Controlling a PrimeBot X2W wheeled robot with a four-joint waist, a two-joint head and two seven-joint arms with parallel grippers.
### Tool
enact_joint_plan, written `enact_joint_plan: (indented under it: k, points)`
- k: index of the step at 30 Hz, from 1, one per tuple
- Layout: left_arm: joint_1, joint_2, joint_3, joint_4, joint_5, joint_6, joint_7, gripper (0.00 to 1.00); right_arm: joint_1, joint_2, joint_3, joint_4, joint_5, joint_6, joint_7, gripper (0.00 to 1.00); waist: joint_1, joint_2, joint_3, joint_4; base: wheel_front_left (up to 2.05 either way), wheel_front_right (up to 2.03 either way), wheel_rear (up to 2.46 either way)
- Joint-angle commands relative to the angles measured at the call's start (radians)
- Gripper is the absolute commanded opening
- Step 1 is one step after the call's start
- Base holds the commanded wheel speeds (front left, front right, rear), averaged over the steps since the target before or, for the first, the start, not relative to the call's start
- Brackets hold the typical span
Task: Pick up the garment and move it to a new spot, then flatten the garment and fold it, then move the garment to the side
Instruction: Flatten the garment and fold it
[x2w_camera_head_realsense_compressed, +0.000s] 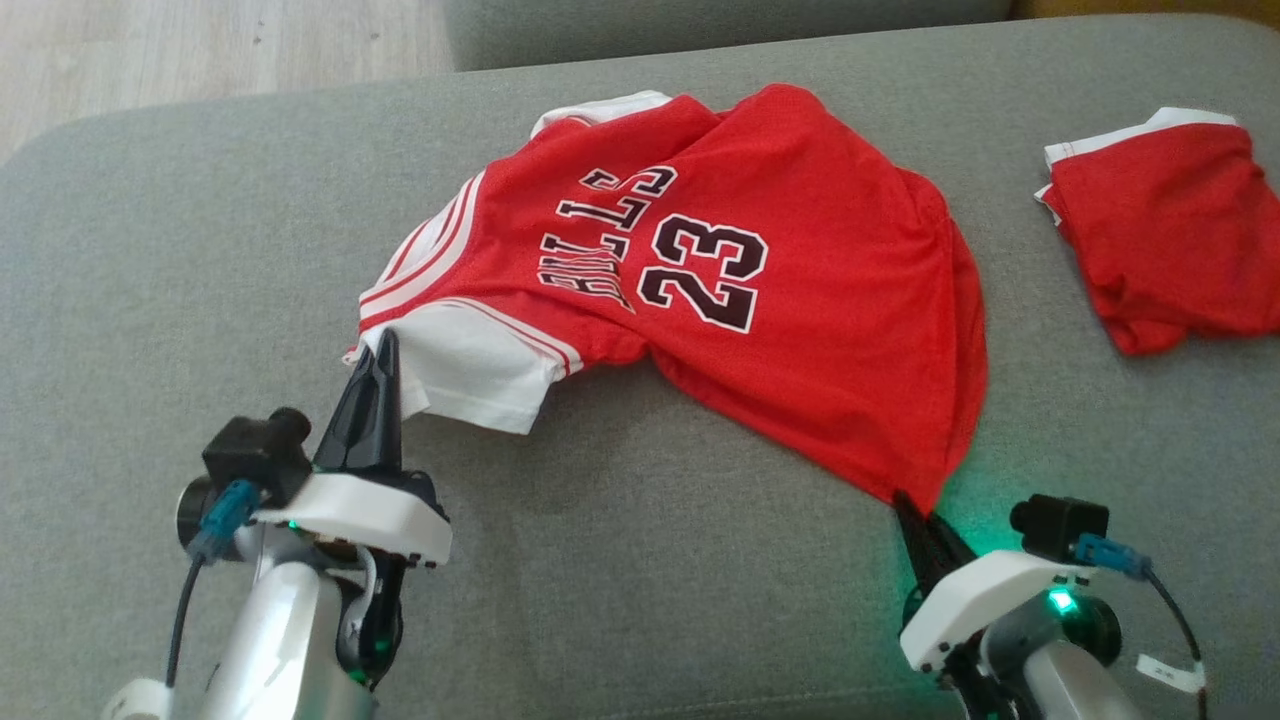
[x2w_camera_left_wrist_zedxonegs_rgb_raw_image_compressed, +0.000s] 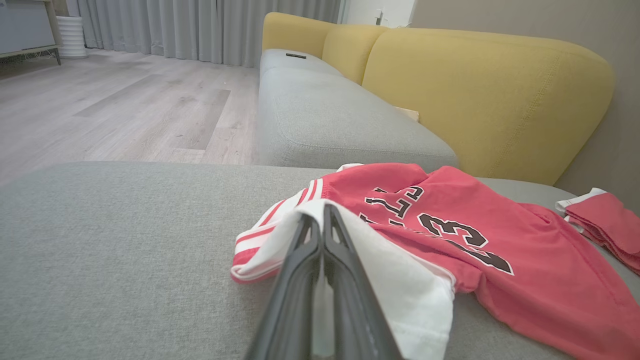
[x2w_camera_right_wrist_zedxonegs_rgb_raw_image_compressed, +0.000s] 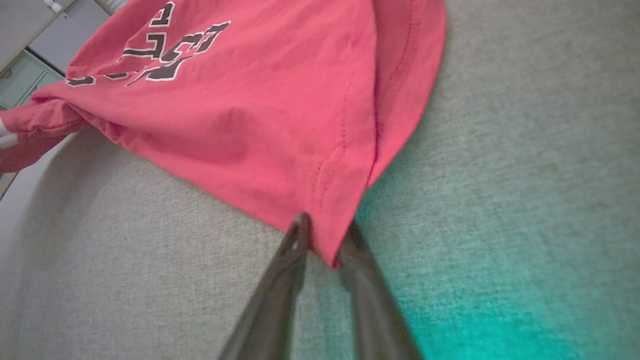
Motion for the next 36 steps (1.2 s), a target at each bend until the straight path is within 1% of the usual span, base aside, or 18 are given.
enact_joint_plan:
  k: [1, 5, 9, 13, 14, 15, 18, 22, 25, 30, 36]
  points:
    - [-0.024, 0.010, 0.030, -0.030, 0.003, 0.004, -0.006, 0.00, -0.020, 0.002, 0.043, 0.005, 0.012, -0.001, 0.009, 0.00, 0.0000, 0.0000, -0.001, 0.002, 0.00, 0.00, 0.00]
    - [-0.024, 0.010, 0.044, -0.029, -0.001, 0.001, -0.006, 0.00, -0.041, 0.002, 0.033, -0.009, 0.015, -0.001, -0.023, 0.00, 0.0000, 0.0000, -0.007, 0.002, 0.00, 0.00, 0.00]
    - [-0.034, 0.010, 0.068, -0.039, -0.001, -0.010, -0.006, 0.00, -0.075, -0.006, 0.020, -0.071, 0.015, -0.001, -0.054, 0.00, 0.0000, 0.0000, -0.013, -0.002, 0.00, 0.00, 0.00]
    - [-0.059, 0.010, 0.093, -0.070, 0.004, -0.032, -0.006, 0.00, -0.127, -0.054, 0.001, -0.165, 0.015, -0.001, -0.070, 0.00, 0.0000, 0.0000, -0.026, -0.006, 0.00, 0.00, 0.00]
    - [-0.068, 0.011, 0.099, -0.079, 0.005, -0.037, -0.006, 0.00, -0.144, -0.070, -0.002, -0.191, 0.012, -0.001, -0.071, 0.00, 0.0000, 0.0000, -0.029, -0.007, 0.00, 0.00, 0.00]
    - [-0.090, 0.017, 0.109, -0.097, 0.006, -0.047, -0.006, 0.00, -0.179, -0.099, -0.004, -0.243, 0.011, -0.001, -0.068, 0.00, 0.0000, 0.0000, -0.036, -0.008, 0.00, 0.00, 0.00]
    - [-0.132, 0.027, 0.123, -0.125, -0.001, -0.059, -0.006, 0.00, -0.238, -0.141, -0.011, -0.313, 0.015, -0.001, -0.057, 0.00, 0.0000, 0.0000, -0.046, -0.008, 0.00, 0.00, 0.00]
    - [-0.192, 0.038, 0.140, -0.160, -0.039, -0.069, -0.006, 0.00, -0.314, -0.190, -0.024, -0.374, 0.012, -0.001, -0.035, 0.00, 0.0000, 0.0000, -0.069, -0.002, 0.00, 0.00, 0.00]
    - [-0.234, 0.050, 0.148, -0.196, -0.068, -0.072, -0.006, 0.00, -0.363, -0.214, -0.030, -0.412, 0.006, -0.001, -0.022, 0.00, 0.0000, 0.0000, -0.087, 0.002, 0.00, 0.00, 0.00]
    - [-0.257, 0.060, 0.171, -0.291, -0.124, -0.073, 0.017, 0.00, -0.390, -0.230, -0.047, -0.493, 0.000, -0.001, 0.005, 0.00, 0.0000, 0.0000, -0.115, 0.003, 0.00, 0.00, 0.00]
    - [-0.211, 0.054, 0.193, -0.482, -0.197, -0.056, 0.108, 0.00, -0.335, -0.218, -0.089, -0.630, -0.017, -0.001, 0.067, 0.00, 0.0000, 0.0000, -0.107, 0.003, 0.00, 0.00, 0.00]
